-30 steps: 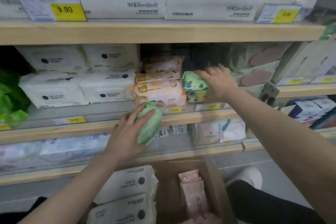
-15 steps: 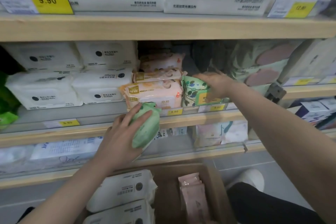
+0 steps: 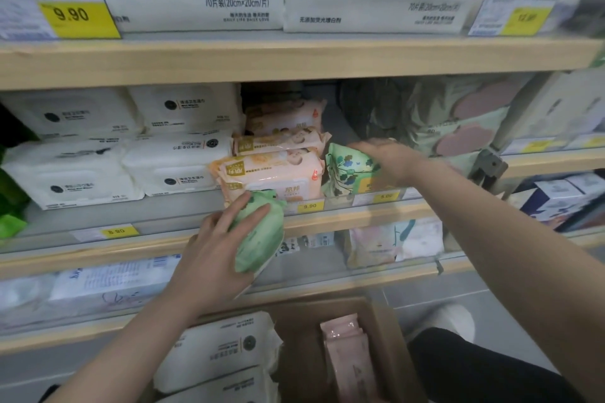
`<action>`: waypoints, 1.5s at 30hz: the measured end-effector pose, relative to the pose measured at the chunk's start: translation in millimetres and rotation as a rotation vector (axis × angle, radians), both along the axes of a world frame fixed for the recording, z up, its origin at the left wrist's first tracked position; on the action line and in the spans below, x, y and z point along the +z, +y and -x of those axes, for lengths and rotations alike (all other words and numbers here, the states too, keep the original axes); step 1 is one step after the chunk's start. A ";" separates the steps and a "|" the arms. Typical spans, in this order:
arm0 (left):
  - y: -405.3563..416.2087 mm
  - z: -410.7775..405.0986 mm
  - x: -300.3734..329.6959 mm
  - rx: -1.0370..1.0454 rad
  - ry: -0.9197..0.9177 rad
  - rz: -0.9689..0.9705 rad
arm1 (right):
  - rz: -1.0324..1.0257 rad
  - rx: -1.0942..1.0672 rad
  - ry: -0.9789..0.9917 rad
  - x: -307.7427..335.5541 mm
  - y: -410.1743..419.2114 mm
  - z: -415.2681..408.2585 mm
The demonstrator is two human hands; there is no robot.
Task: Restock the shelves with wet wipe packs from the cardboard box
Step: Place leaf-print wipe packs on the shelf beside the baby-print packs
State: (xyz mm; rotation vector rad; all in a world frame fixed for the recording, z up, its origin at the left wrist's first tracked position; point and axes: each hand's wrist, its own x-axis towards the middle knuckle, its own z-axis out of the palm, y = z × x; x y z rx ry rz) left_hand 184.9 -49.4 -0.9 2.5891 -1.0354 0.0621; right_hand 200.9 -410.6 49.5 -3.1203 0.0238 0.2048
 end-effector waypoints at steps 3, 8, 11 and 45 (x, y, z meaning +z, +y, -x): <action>-1.7 0.4 0.7 -0.002 0.004 -0.008 | 0.052 -0.057 0.076 1.9 5.3 -0.8; -5.0 7.7 3.7 0.007 0.073 0.038 | -0.306 -0.152 -0.289 4.1 59.7 54.6; -16.0 21.5 5.3 -0.021 0.143 0.098 | -0.736 -0.301 -0.196 -5.7 113.1 105.1; -59.2 42.9 31.5 0.122 0.872 0.716 | -1.253 -0.511 -0.173 8.5 122.4 123.4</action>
